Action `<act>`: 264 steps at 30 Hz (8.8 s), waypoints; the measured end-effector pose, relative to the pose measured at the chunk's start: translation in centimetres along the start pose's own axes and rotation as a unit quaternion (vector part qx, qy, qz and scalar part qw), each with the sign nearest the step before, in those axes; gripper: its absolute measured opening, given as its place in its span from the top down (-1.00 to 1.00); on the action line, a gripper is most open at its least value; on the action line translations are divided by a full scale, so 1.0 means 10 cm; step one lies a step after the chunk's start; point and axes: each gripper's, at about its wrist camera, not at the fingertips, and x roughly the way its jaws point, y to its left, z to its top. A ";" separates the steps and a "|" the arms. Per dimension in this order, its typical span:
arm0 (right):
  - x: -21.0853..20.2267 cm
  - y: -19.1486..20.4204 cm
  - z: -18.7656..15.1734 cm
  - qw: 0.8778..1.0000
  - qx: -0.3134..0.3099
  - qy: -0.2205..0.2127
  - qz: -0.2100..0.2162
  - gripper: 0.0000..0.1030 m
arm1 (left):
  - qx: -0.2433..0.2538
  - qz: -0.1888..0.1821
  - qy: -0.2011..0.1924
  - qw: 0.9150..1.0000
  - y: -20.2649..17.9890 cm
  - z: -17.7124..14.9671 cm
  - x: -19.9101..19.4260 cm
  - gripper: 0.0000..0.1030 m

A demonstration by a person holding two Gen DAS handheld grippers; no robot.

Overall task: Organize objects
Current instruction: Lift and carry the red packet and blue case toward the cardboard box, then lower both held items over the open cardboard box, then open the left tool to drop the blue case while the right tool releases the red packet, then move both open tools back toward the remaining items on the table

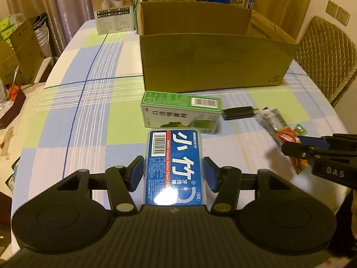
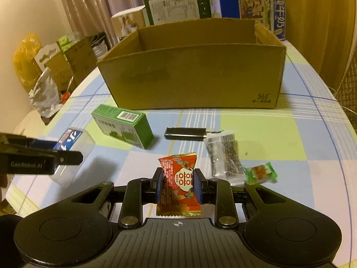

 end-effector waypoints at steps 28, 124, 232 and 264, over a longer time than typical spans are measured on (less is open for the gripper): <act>-0.64 -0.07 -0.02 0.999 0.014 -0.042 -0.002 0.51 | -0.001 -0.017 -0.033 0.999 -0.43 -0.09 -0.61 0.00; 0.50 -0.75 2.42 1.000 0.007 -0.024 0.013 0.51 | 0.050 -0.031 -0.022 0.998 -0.10 2.51 0.73 -0.01; -1.14 -0.65 -0.19 0.996 0.073 -0.034 -0.040 -0.95 | -0.058 -0.010 -0.045 0.997 -0.44 -0.11 -0.81 -0.97; -0.55 -0.93 -0.20 0.994 0.100 0.009 -0.031 0.01 | -0.045 -0.020 -0.010 0.999 -0.61 0.07 -0.12 -0.97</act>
